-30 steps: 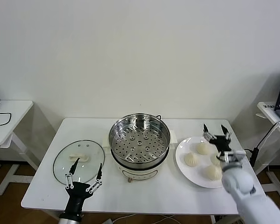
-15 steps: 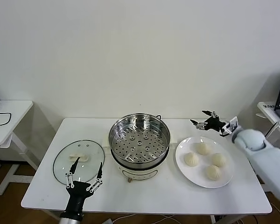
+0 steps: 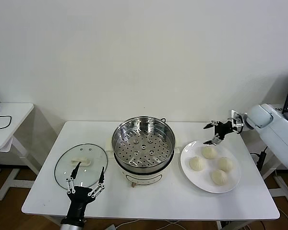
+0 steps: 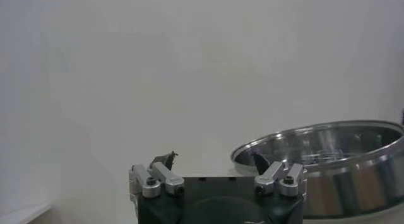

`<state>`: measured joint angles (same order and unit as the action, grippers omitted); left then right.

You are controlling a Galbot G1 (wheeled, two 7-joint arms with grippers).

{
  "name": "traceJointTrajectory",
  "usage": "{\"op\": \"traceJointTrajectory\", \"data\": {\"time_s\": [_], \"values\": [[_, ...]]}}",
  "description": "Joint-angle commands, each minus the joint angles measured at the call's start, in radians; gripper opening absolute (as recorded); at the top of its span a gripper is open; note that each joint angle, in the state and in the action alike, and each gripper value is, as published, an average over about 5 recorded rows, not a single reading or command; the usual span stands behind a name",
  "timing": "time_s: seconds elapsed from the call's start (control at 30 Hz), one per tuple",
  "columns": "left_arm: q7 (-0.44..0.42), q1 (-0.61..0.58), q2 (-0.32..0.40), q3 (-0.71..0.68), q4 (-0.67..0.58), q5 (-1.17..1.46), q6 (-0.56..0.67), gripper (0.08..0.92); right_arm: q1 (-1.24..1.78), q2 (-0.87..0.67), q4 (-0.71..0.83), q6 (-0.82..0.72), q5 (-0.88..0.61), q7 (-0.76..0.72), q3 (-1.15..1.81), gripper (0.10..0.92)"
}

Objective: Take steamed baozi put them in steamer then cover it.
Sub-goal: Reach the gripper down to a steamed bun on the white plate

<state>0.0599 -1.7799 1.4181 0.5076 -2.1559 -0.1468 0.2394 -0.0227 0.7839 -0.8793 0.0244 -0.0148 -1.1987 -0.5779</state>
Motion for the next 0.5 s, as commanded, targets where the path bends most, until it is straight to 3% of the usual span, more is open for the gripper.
{"op": "traceJointTrajectory", "data": {"time_s": [0.03, 0.5], "values": [[0.002, -0.003, 0.003, 0.003, -0.001, 0.000, 0.000, 0.823, -0.075, 0.074, 0.103, 0.037, 0.191, -0.082, -0.113, 0.823], [0.006, 0.000, 0.005, 0.005, 0.003, 0.000, 0.000, 0.823, -0.009, 0.119, 0.147, 0.057, 0.223, 0.036, -0.100, 0.823]]}}
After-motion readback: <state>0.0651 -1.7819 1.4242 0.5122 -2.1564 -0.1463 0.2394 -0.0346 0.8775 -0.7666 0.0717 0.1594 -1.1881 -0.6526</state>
